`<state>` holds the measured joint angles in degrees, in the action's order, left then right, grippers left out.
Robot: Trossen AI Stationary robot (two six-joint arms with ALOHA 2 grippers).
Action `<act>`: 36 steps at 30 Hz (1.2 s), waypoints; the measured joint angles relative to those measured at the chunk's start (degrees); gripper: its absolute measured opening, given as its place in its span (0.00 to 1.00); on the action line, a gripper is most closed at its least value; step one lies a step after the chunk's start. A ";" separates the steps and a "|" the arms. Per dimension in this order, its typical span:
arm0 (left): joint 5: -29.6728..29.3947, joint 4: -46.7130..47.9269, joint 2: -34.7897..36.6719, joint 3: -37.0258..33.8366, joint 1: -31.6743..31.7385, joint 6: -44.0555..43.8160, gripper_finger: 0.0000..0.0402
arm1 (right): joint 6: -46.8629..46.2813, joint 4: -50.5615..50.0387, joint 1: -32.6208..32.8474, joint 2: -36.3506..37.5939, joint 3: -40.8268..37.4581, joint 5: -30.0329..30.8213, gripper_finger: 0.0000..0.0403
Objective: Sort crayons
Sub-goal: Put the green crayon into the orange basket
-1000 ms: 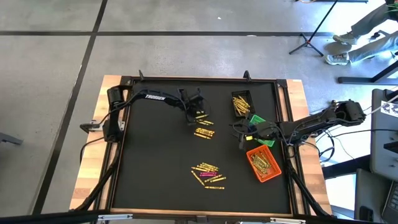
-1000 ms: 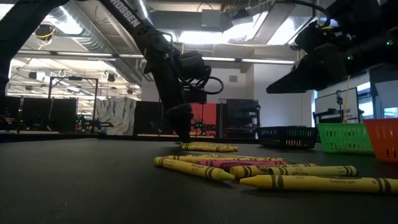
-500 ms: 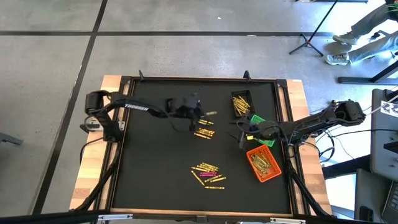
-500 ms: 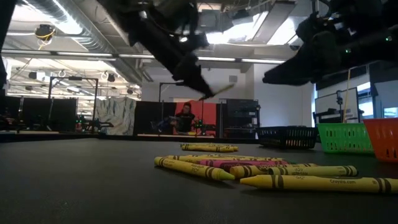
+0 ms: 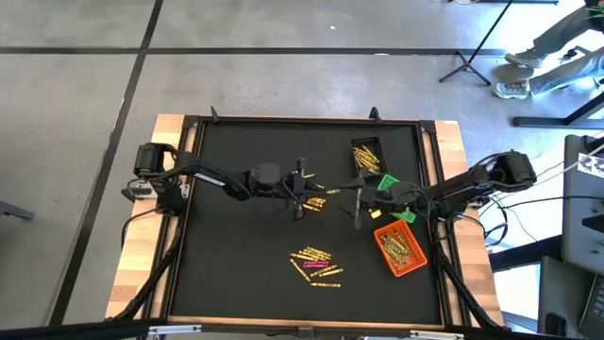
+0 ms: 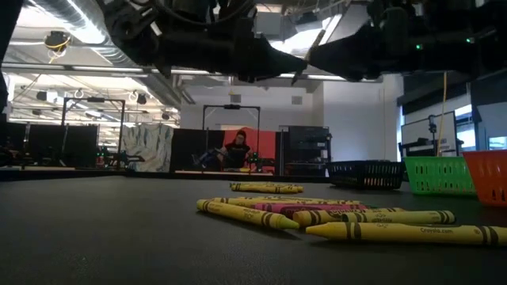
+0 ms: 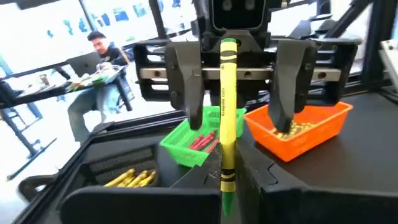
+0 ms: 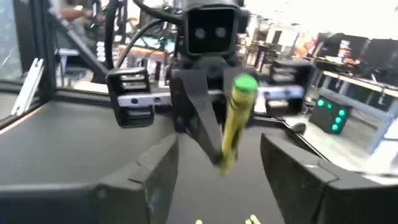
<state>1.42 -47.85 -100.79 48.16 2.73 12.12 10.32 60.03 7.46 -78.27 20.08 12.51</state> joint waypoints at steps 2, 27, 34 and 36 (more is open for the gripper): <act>1.31 -2.22 -1.25 0.00 -0.37 0.02 0.01 | 1.54 -0.40 0.02 -1.61 1.85 -0.13 0.51; 2.70 0.18 -2.08 0.11 0.09 -7.94 0.16 | 6.38 -21.98 0.02 3.24 8.16 0.69 0.03; 2.46 6.67 -2.08 0.11 0.28 -7.34 0.29 | -4.97 -50.38 0.07 10.55 14.95 1.44 0.07; 2.19 8.50 -2.07 0.11 0.28 -5.81 0.30 | -8.87 -58.58 0.54 12.36 16.86 1.41 0.05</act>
<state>3.61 -39.35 -102.85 48.27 3.01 6.32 1.45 1.46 8.00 -65.90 36.94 13.92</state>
